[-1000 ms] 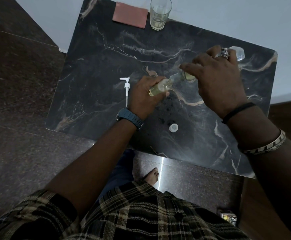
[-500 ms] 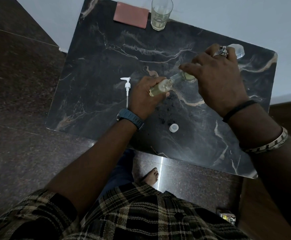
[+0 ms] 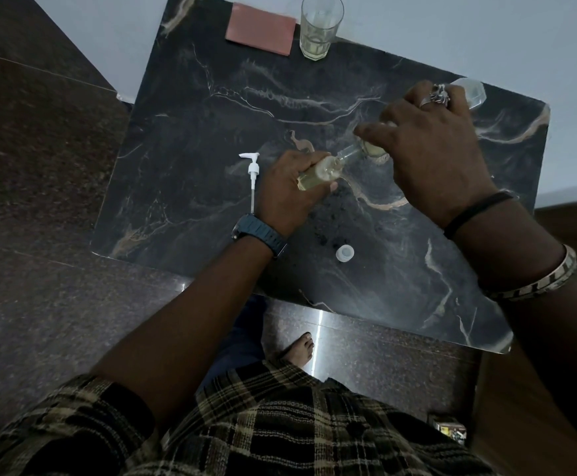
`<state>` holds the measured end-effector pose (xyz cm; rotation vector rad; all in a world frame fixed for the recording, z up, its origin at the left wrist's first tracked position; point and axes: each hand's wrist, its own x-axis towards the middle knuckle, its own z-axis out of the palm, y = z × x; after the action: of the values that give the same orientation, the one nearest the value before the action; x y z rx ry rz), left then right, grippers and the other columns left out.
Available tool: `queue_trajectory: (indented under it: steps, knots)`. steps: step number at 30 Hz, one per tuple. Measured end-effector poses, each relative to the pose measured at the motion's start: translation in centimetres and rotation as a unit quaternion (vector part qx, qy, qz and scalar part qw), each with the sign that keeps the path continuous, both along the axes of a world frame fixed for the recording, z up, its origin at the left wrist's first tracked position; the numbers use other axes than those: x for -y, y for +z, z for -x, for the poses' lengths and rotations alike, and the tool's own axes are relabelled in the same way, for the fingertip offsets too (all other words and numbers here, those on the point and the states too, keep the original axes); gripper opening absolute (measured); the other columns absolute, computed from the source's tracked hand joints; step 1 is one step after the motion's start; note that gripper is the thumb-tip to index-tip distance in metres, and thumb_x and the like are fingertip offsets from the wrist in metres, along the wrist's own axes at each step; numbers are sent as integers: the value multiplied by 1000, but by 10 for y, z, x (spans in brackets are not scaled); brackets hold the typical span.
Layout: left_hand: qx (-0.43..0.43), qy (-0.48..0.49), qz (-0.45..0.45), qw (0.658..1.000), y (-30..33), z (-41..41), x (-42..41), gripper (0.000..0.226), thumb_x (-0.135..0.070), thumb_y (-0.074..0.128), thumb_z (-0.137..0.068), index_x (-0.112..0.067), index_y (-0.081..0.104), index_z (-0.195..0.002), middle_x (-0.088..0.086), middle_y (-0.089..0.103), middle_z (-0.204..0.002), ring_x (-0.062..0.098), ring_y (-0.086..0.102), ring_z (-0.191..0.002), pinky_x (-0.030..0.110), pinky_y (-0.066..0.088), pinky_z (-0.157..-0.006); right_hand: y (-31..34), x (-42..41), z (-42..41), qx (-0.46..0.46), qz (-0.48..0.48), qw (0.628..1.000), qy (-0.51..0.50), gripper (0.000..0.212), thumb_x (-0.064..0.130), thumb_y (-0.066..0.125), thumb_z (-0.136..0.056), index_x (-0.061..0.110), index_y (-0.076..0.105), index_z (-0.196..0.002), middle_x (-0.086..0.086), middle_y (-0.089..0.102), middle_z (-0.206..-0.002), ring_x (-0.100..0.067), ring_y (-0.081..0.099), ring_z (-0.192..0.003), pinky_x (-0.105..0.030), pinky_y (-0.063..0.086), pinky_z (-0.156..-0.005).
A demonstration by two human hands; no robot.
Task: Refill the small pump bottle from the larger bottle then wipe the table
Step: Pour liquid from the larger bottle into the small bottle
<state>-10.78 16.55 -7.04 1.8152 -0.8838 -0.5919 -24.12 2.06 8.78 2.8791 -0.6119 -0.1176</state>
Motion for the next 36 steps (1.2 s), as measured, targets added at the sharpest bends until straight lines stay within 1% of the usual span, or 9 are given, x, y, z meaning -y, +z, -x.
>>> queue_trajectory:
  steps: [2, 5, 8, 11, 16, 19, 25, 28, 36]
  knots:
    - [-5, -2, 1, 1000, -1, 0, 0, 47, -42, 86, -79, -42, 73, -124, -12, 68, -112, -3, 61, -105, 19, 52, -90, 1, 0, -1, -4, 3, 1000, 2, 49, 6, 44, -100, 30, 66, -137, -7, 69, -114, -38, 50, -126, -50, 27, -104]
    - [-5, 2, 1, 1000, 0, 1, 0, 48, -40, 87, -79, -43, 73, -124, -14, 66, -111, -7, 60, -104, 12, 48, -88, 3, -2, -1, -8, 5, 1000, 6, 49, 5, 45, -99, 28, 67, -137, -8, 70, -114, -39, 50, -126, -50, 26, -104]
    - [-5, 3, 1, 1000, 2, 2, -1, 49, -39, 87, -79, -42, 72, -125, -15, 66, -111, -6, 59, -106, 19, 50, -91, 4, -3, -2, -10, 6, 1000, 10, 49, 6, 44, -99, 28, 67, -137, -9, 70, -115, -39, 51, -126, -50, 27, -105]
    - [-6, -1, 4, 1000, 3, 1, -2, 50, -38, 87, -79, -40, 72, -127, -19, 63, -109, 2, 62, -106, 28, 54, -93, 5, -4, -3, -10, 9, 1000, 10, 50, 8, 40, -99, 28, 68, -137, -9, 70, -114, -39, 51, -125, -50, 26, -104]
    - [-11, -3, -2, 1000, 3, 0, -3, 48, -36, 88, -79, -36, 74, -126, -22, 63, -108, 5, 61, -107, 28, 52, -92, 6, -6, -4, -19, 15, 1000, 13, 55, 13, 32, -97, 26, 67, -138, -10, 70, -115, -40, 50, -127, -51, 24, -104]
    - [-11, -4, -2, 1000, 2, 1, -4, 47, -34, 88, -80, -33, 75, -126, -12, 67, -111, 6, 60, -106, 30, 53, -92, 7, -7, -5, -24, 14, 999, 16, 57, 15, 29, -97, 27, 67, -137, -10, 70, -114, -40, 51, -127, -49, 22, -103]
    - [-8, -5, -5, 1000, 3, -1, -6, 47, -34, 87, -80, -33, 75, -126, -7, 70, -114, -9, 55, -106, 26, 52, -93, 9, -9, -7, -34, 10, 999, 18, 56, 15, 30, -97, 27, 68, -136, -10, 69, -113, -41, 51, -130, -48, 21, -104]
    - [-15, -2, -7, 1000, 2, -1, -6, 48, -38, 87, -80, -35, 74, -126, -7, 68, -115, -12, 55, -104, 20, 50, -91, 11, -10, -9, -38, 13, 999, 18, 63, 19, 19, -96, 28, 68, -136, -8, 69, -112, -39, 50, -129, -49, 21, -104]
    - [-18, -6, -5, 1000, 0, -4, -6, 48, -39, 86, -79, -32, 75, -126, -5, 69, -117, -4, 58, -108, 36, 56, -95, 13, -13, -15, -64, 10, 998, 20, 60, 17, 25, -96, 26, 66, -139, -11, 69, -113, -41, 51, -125, -53, 29, -107]
